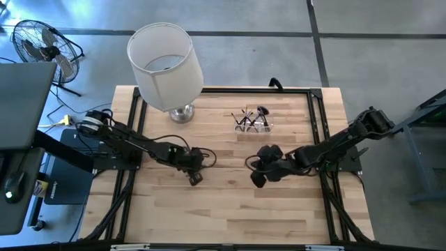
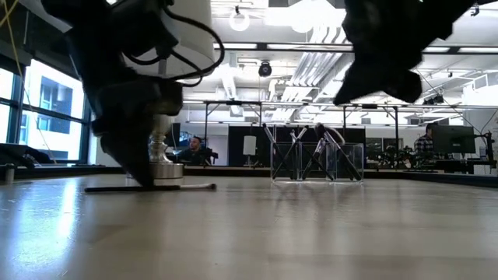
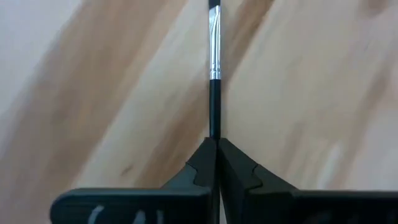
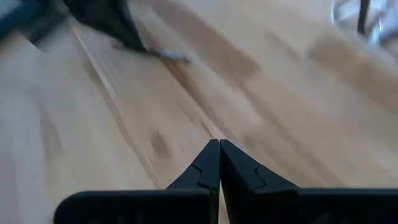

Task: Pick & Place Makeup Supplies
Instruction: Put the makeup brush into the transparent organizer

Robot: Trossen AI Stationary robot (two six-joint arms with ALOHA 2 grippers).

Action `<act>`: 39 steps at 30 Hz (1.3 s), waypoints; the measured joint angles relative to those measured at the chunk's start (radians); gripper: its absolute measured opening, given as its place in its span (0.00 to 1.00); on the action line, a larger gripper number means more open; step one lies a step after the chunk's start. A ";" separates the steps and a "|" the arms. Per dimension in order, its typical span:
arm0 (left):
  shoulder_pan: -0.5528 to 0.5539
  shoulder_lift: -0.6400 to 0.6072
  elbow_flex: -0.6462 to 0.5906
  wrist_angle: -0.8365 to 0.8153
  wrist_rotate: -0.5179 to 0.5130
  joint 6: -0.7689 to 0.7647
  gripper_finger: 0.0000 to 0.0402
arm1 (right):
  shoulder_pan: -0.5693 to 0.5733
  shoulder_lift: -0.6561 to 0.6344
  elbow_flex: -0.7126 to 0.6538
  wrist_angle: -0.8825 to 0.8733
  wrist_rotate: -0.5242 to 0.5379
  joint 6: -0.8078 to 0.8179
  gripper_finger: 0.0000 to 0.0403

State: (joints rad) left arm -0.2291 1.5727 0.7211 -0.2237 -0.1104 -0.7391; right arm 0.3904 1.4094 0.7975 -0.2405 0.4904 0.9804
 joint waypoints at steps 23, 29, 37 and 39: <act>-0.002 0.112 0.053 0.347 -0.057 -0.290 0.00 | 0.098 -0.003 -0.348 0.468 -0.152 0.113 0.00; -0.018 0.112 0.165 0.143 -0.069 -0.223 0.00 | 0.092 -0.003 -0.361 0.560 -0.164 -0.001 0.00; -0.071 0.111 0.292 -0.159 -0.093 -0.190 0.00 | 0.081 -0.003 -0.289 0.562 -0.103 -0.263 0.00; -0.086 0.111 0.301 -0.209 -0.104 -0.207 0.00 | 0.065 0.004 -0.256 0.562 -0.103 -0.332 0.00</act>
State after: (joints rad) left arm -0.3152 1.6836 1.0219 -0.4326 -0.2147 -0.9462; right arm 0.4555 1.4137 0.5412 0.3214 0.3876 0.6481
